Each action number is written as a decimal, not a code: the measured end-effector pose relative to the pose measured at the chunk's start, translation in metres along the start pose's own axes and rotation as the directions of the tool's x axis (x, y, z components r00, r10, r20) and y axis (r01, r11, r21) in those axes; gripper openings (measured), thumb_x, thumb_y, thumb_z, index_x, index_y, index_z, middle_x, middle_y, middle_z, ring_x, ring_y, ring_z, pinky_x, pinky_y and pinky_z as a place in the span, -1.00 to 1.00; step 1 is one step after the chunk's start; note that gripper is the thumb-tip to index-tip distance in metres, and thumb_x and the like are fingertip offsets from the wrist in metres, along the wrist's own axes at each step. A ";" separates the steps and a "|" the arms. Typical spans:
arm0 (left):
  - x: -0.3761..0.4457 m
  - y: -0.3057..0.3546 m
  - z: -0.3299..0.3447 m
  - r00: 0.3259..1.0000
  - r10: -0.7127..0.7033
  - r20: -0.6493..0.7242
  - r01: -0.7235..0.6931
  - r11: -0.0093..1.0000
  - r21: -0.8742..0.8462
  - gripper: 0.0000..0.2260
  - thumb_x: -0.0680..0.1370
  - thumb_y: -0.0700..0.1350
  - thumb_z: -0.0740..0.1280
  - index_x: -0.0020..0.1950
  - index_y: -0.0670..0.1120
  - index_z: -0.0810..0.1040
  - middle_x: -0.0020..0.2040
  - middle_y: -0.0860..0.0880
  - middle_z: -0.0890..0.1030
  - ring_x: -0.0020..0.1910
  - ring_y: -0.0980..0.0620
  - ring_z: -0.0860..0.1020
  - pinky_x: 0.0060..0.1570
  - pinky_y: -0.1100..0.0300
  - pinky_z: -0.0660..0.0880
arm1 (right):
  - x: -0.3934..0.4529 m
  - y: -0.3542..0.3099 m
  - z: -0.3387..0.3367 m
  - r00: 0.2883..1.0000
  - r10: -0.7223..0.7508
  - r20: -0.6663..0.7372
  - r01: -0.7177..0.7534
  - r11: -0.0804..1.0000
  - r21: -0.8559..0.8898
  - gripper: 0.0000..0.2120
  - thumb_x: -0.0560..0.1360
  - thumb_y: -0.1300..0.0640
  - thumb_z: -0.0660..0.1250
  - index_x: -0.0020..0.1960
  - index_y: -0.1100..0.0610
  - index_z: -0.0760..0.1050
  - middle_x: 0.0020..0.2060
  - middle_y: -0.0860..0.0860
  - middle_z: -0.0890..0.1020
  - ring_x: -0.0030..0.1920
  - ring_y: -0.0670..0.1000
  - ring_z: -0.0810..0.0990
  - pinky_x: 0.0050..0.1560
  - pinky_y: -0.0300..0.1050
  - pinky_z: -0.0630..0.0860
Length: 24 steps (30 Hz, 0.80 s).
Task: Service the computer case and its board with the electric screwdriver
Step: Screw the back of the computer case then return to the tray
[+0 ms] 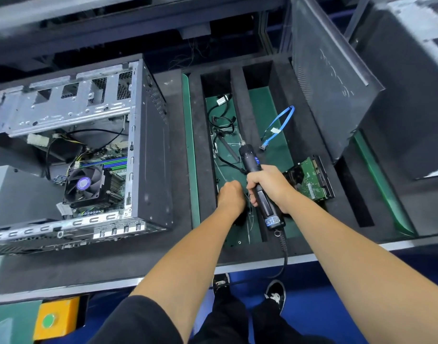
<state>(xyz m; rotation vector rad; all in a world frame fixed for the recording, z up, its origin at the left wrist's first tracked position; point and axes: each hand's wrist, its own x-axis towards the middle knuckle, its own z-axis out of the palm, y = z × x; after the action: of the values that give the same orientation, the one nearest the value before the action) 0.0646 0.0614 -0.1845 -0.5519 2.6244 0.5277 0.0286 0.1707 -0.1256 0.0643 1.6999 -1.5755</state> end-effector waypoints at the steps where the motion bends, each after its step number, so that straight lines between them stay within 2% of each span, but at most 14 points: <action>1: 0.000 0.001 -0.003 1.000 -0.009 0.009 0.009 1.000 -0.012 -0.86 0.51 -0.31 0.23 0.03 -0.26 0.52 0.05 -0.24 0.57 0.06 -0.22 0.56 -0.05 0.05 0.49 | 0.000 0.000 0.000 1.000 -0.003 -0.001 0.003 1.000 0.003 -0.79 0.17 0.28 0.31 -0.24 0.20 0.34 -0.51 0.15 0.46 -0.52 0.11 0.44 -0.45 -0.07 0.47; 4: 0.004 0.006 -0.023 1.000 -0.025 0.003 0.025 0.999 -0.046 -0.90 0.48 -0.27 0.30 -0.02 -0.21 0.46 0.06 -0.23 0.56 0.05 -0.23 0.56 -0.14 0.09 0.45 | 0.000 -0.002 -0.001 1.000 -0.013 -0.004 0.013 1.000 0.013 -0.80 0.16 0.29 0.30 -0.25 0.20 0.35 -0.50 0.14 0.46 -0.52 0.12 0.44 -0.46 -0.09 0.46; 8: 0.016 0.007 -0.059 0.996 0.077 -0.053 -0.078 0.997 -0.009 -0.91 0.47 -0.30 0.27 -0.16 -0.18 0.37 -0.02 -0.24 0.55 -0.11 -0.19 0.53 -0.23 0.10 0.43 | -0.001 -0.002 -0.002 1.000 0.001 0.006 -0.001 1.000 0.029 -0.80 0.16 0.29 0.30 -0.23 0.21 0.37 -0.51 0.14 0.46 -0.53 0.12 0.44 -0.46 -0.11 0.47; 10: 0.021 0.002 -0.069 0.994 0.111 -0.020 -0.111 0.993 0.031 -0.82 0.49 -0.31 0.25 -0.28 -0.18 0.31 -0.04 -0.23 0.56 -0.23 -0.13 0.46 -0.27 0.12 0.40 | -0.002 -0.002 -0.001 1.000 0.001 0.011 -0.002 1.000 0.030 -0.79 0.16 0.29 0.30 -0.22 0.21 0.36 -0.51 0.14 0.45 -0.52 0.12 0.44 -0.46 -0.11 0.47; 12: 0.025 0.001 -0.074 0.989 0.139 0.042 -0.142 0.987 0.074 -0.78 0.50 -0.30 0.24 -0.31 -0.15 0.30 -0.05 -0.23 0.55 -0.25 -0.12 0.45 -0.28 0.11 0.40 | -0.002 -0.002 -0.001 1.000 -0.003 0.009 0.003 1.000 0.027 -0.79 0.17 0.30 0.30 -0.22 0.20 0.36 -0.51 0.13 0.45 -0.52 0.12 0.44 -0.46 -0.10 0.48; 16: 0.023 0.002 -0.075 0.964 0.223 0.144 -0.247 0.952 0.178 -0.90 0.50 -0.27 0.23 -0.21 -0.19 0.36 -0.06 -0.22 0.53 -0.23 -0.13 0.45 -0.27 0.10 0.40 | -0.003 -0.001 -0.001 1.000 -0.003 0.002 0.002 0.999 0.037 -0.81 0.18 0.31 0.29 -0.24 0.21 0.35 -0.51 0.13 0.46 -0.53 0.11 0.44 -0.47 -0.10 0.48; 20: 0.014 -0.003 -0.072 0.906 0.303 0.295 -0.401 0.837 0.371 -0.97 0.48 -0.24 0.26 -0.14 -0.18 0.48 -0.09 -0.18 0.58 -0.26 -0.12 0.47 -0.31 0.12 0.39 | -0.004 -0.002 0.000 1.000 -0.001 0.000 0.001 0.999 0.045 -0.82 0.19 0.31 0.29 -0.25 0.20 0.35 -0.51 0.14 0.45 -0.53 0.11 0.42 -0.47 -0.10 0.47; 22: 0.012 -0.004 -0.069 0.910 0.326 0.256 -0.412 0.786 0.462 -0.90 0.49 -0.28 0.24 -0.03 -0.19 0.51 -0.05 -0.17 0.56 -0.21 -0.14 0.50 -0.28 0.09 0.40 | -0.005 -0.002 0.000 1.000 -0.005 0.001 0.005 0.998 0.057 -0.82 0.21 0.32 0.28 -0.21 0.21 0.36 -0.51 0.14 0.45 -0.52 0.10 0.42 -0.48 -0.11 0.46; 24: 0.014 -0.007 -0.074 0.923 0.371 0.104 -0.365 0.757 0.542 -0.84 0.48 -0.30 0.23 0.04 -0.19 0.51 -0.02 -0.17 0.56 -0.11 -0.17 0.54 -0.23 0.08 0.37 | -0.005 -0.001 -0.002 1.000 -0.007 0.004 0.006 0.998 0.064 -0.82 0.27 0.36 0.26 -0.16 0.20 0.38 -0.51 0.14 0.44 -0.52 0.09 0.42 -0.48 -0.12 0.47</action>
<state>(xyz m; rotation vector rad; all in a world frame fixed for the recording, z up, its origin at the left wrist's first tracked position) 0.0335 0.0195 -0.1298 0.1577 2.7190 -0.1526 0.0303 0.1739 -0.1219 0.0877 1.6474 -1.6338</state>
